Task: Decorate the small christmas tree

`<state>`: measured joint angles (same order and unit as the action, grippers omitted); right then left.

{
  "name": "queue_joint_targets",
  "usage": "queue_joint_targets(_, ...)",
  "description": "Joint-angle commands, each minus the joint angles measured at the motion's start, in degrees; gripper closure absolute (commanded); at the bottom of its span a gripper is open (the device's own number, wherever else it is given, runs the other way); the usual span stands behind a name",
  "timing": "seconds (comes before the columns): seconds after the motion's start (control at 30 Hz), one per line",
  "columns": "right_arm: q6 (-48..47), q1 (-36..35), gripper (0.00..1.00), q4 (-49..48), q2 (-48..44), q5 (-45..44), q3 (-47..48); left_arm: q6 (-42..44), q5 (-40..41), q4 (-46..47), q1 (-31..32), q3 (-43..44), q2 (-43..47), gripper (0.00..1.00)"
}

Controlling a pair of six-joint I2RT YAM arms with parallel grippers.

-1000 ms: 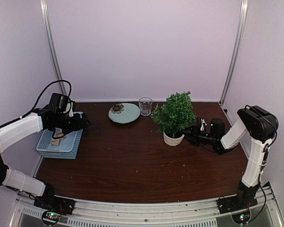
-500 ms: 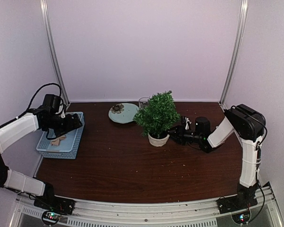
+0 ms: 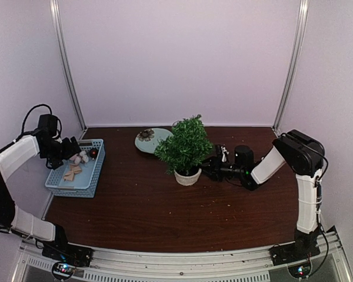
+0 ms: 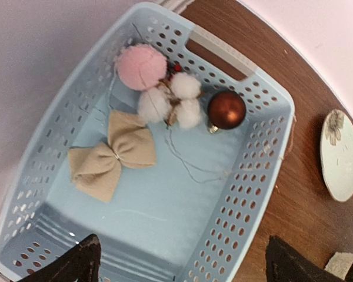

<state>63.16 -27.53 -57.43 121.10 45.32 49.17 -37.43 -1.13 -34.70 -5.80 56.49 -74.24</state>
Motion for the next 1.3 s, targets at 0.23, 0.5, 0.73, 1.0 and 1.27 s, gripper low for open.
queue_joint_targets(0.23,-1.8,7.0,0.39,0.3,-7.1,1.4,-5.3,6.9,-10.4,11.1,-1.6,5.9,-11.2,0.14)
queue_joint_targets(0.5,-6.6,10.0,0.33,7.2,-14.8,1.2,-8.0,7.3,-13.1,15.5,-1.1,8.3,-15.9,0.24)
queue_joint_targets(0.73,-14.2,10.9,0.32,18.3,-23.1,0.8,-7.4,6.8,-12.7,15.4,-1.1,9.6,-19.0,0.35)
queue_joint_targets(1.0,-18.7,10.9,0.31,25.6,-27.8,1.0,-6.3,6.2,-10.5,19.9,-1.1,3.7,-13.1,0.27)
queue_joint_targets(1.27,-19.3,10.9,0.27,23.0,-29.7,2.9,-6.8,18.3,-11.0,15.2,-1.1,0.2,-3.4,0.22)
